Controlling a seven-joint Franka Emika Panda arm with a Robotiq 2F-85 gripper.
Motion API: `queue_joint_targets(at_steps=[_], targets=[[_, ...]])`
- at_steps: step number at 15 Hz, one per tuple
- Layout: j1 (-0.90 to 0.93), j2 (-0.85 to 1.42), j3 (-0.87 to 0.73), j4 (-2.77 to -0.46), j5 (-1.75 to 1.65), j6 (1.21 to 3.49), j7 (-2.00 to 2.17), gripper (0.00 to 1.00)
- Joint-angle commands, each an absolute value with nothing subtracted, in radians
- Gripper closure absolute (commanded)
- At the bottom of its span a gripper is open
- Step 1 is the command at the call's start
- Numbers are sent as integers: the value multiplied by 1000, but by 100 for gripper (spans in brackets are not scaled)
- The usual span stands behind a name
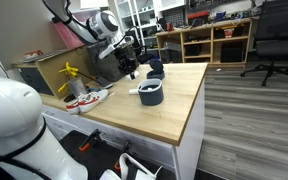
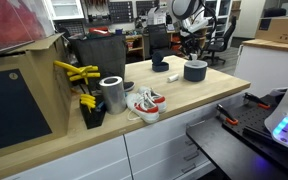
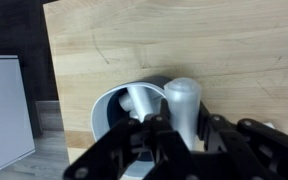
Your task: Put the two white objects in the white and grey container.
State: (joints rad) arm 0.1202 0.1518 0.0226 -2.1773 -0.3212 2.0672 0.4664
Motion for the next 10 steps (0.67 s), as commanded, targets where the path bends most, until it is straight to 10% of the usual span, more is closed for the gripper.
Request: queue_joint_targets(at_steps=[1, 10], targets=[[93, 181, 2, -2123, -344, 1988, 406, 93], [92, 288, -22, -2050, -412, 1950, 388, 93]])
